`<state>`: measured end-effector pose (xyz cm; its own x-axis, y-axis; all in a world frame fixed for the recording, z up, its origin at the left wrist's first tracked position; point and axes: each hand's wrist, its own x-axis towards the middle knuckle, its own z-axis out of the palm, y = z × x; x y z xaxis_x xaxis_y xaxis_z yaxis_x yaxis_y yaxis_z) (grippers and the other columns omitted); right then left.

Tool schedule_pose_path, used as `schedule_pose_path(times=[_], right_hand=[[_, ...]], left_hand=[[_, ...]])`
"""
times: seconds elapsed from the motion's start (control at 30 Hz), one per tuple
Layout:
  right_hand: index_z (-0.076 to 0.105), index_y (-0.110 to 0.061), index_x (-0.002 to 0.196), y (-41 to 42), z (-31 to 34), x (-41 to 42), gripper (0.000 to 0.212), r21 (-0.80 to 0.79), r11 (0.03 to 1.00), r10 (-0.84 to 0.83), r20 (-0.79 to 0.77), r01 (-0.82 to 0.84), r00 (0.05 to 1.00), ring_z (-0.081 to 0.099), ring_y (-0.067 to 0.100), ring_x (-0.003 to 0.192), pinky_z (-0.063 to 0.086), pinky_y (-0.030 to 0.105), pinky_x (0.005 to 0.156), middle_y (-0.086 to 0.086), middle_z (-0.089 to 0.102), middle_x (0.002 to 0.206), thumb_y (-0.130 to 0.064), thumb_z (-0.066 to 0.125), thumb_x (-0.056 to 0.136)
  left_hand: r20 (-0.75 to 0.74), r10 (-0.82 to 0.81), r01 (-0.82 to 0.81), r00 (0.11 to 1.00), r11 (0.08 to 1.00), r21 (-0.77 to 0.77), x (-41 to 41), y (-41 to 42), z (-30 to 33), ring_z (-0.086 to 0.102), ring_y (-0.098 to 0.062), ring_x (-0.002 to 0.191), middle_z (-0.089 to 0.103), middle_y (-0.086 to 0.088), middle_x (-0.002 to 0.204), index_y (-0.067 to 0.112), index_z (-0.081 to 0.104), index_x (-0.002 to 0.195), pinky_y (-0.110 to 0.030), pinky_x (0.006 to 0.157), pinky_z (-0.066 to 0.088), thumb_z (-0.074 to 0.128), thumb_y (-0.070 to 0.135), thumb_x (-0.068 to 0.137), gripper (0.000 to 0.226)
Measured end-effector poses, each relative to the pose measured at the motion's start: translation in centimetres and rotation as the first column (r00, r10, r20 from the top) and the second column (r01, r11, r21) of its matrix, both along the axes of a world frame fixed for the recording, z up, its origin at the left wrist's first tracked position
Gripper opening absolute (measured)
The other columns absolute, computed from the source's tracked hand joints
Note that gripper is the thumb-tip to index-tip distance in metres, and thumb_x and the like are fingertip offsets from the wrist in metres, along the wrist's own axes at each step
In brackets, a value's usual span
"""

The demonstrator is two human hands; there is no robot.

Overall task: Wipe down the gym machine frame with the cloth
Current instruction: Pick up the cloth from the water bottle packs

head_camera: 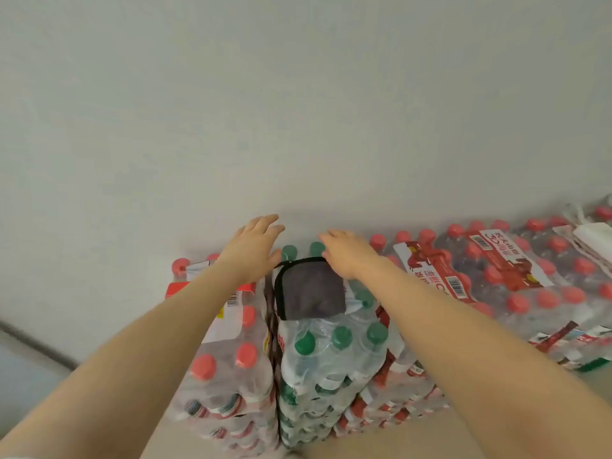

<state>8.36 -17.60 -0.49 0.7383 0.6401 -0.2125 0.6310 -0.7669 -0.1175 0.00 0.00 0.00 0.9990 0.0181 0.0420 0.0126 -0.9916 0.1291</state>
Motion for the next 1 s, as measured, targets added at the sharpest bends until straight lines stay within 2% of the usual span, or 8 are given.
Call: schedule_pose_path(times=[0.1,0.2,0.33,0.5,0.67,0.73,0.83,1.0], right_hand=[[0.05,-0.008,0.124,0.6,-1.3,0.4,0.038,-0.05,0.998,0.041,-0.047,-0.043,0.998,0.048,0.031,0.113,0.036,0.034,0.079,0.013,0.052,0.122,-0.035,0.044,0.097],[0.054,-0.009,0.117,0.4,-2.1,0.0,0.034,0.016,0.997,0.075,-0.051,-0.074,0.996,0.05,0.029,0.106,0.037,0.034,0.078,0.011,0.053,0.114,-0.033,0.053,0.093],[0.059,-0.01,0.109,-0.8,-0.3,-1.2,0.021,0.393,0.919,0.072,-0.156,-0.004,0.985,0.053,0.02,0.101,0.037,0.025,0.078,0.005,0.058,0.107,-0.018,0.06,0.09],[0.059,-0.021,0.1,-5.5,5.5,-6.0,0.017,0.69,0.721,0.08,-0.173,0.064,0.982,0.052,-0.014,0.081,0.036,-0.001,0.072,-0.022,0.057,0.09,-0.01,0.062,0.087],[0.054,-0.025,0.086,-11.6,9.0,-13.4,0.019,0.753,0.658,0.08,-0.039,-0.023,0.996,0.055,-0.005,0.081,0.041,0.007,0.073,-0.014,0.061,0.091,-0.009,0.065,0.085],[0.056,-0.018,0.085,-13.5,9.0,-16.6,0.016,0.743,0.661,0.03,0.116,-0.107,0.993,0.054,0.006,0.089,0.041,0.013,0.079,-0.005,0.06,0.098,-0.008,0.067,0.082],[0.06,-0.011,0.08,-16.3,8.4,-20.8,0.01,0.658,0.716,-0.039,0.369,-0.231,0.929,0.053,0.021,0.095,0.04,0.03,0.083,0.001,0.058,0.097,-0.014,0.069,0.077],[0.049,-0.027,0.08,-20.8,9.7,-28.2,0.03,0.799,0.596,0.007,-0.097,0.074,0.995,0.06,0.007,0.081,0.051,0.024,0.077,-0.01,0.059,0.083,0.0,0.06,0.086]], left_hand=[[-0.021,-0.031,0.029,0.999,0.998,-0.06,1.3,0.3,-1.0,0.017,-0.021,0.14,0.019,-0.002,0.153,0.014,0.032,0.141,-0.034,0.111,0.018,0.043,0.025,0.095,0.049],[-0.011,-0.071,0.069,0.997,0.991,-0.111,1.6,0.3,-1.9,0.023,-0.021,0.138,0.027,-0.003,0.15,0.013,0.037,0.139,-0.032,0.109,0.021,0.046,0.022,0.094,0.047],[0.007,-0.105,0.103,0.994,0.951,-0.293,0.4,-0.6,-1.1,0.032,-0.017,0.133,0.036,0.0,0.145,0.015,0.038,0.138,-0.026,0.108,0.024,0.043,0.022,0.096,0.043],[0.196,-0.056,0.173,0.979,0.736,-0.654,-4.8,-4.5,3.5,0.052,0.001,0.103,0.059,0.015,0.113,0.028,0.048,0.125,-0.004,0.087,0.034,0.042,0.047,0.089,0.041],[0.292,-0.151,0.287,0.944,0.813,-0.507,-11.7,-10.4,6.5,0.057,-0.005,0.087,0.062,0.006,0.093,0.017,0.058,0.108,-0.02,0.08,0.045,0.068,0.024,0.082,0.029],[0.218,-0.166,0.27,0.962,0.704,-0.657,-14.9,-13.1,6.8,0.058,-0.013,0.077,0.062,0.001,0.083,0.017,0.057,0.093,-0.027,0.073,0.046,0.066,0.022,0.084,0.014],[0.038,-0.124,0.082,0.992,0.378,-0.922,-19.6,-16.4,6.7,0.053,-0.016,0.064,0.057,0.0,0.07,0.012,0.057,0.084,-0.023,0.062,0.042,0.061,0.021,0.088,0.011],[-0.176,-0.224,-0.191,0.958,-0.046,-0.98,-26.3,-18.6,4.6,0.025,-0.009,0.043,0.028,0.006,0.049,0.018,0.046,0.057,-0.018,0.049,0.032,0.057,0.027,0.083,0.029]])
